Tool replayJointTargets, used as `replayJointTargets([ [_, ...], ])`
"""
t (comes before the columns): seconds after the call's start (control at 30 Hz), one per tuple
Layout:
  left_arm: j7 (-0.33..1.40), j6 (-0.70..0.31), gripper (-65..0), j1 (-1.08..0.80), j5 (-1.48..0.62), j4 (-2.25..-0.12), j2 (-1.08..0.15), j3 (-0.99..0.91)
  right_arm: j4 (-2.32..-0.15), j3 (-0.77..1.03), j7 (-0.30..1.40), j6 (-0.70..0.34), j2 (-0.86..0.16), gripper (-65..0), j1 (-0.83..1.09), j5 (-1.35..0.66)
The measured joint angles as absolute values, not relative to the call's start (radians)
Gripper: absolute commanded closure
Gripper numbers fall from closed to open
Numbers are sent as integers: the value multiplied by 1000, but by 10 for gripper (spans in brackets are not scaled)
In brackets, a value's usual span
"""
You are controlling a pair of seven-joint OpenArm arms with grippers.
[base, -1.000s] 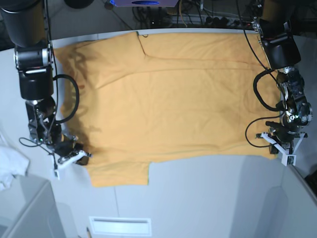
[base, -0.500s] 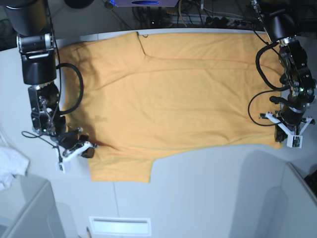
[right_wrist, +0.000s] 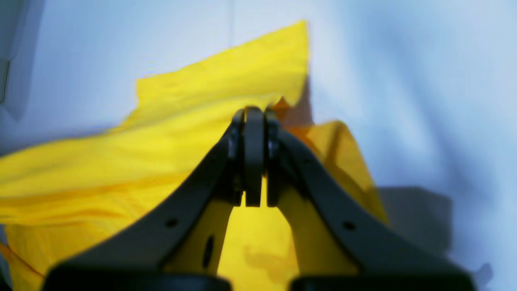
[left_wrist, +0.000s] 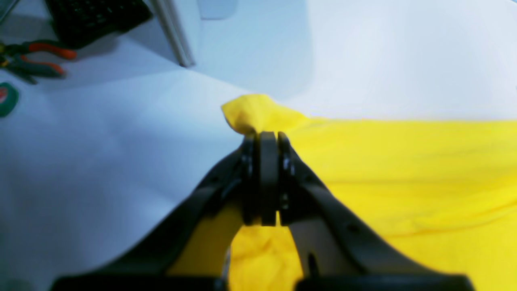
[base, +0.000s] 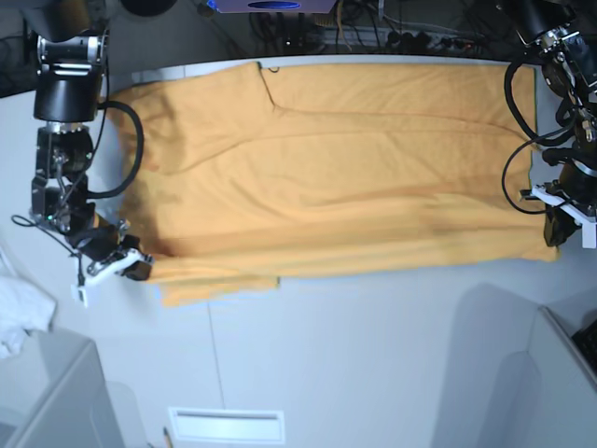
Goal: Fold the T-shirt properly
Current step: 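Fold the lower body of the shirt up toward the collar with both grippers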
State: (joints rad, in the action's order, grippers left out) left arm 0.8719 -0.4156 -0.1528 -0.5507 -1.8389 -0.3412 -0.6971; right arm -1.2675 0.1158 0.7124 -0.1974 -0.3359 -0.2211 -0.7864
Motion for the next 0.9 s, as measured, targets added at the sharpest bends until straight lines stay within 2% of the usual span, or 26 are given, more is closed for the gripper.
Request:
replayJointTargets([
  [0.1, 872, -419, 0, -162, -555, -1872, -341, -697, -1345, 165, 742, -199, -330, 0, -182, -801],
  [0.5, 872, -416, 0, -268, -554, -1943, -341, -704, -1637, 429, 955, -202, -204, 0, -3, -794],
  [0.9, 872, -416, 0, -388, -551, -1963, -338, -704, -1792, 452, 992, -202, -189, 0, 120, -794],
])
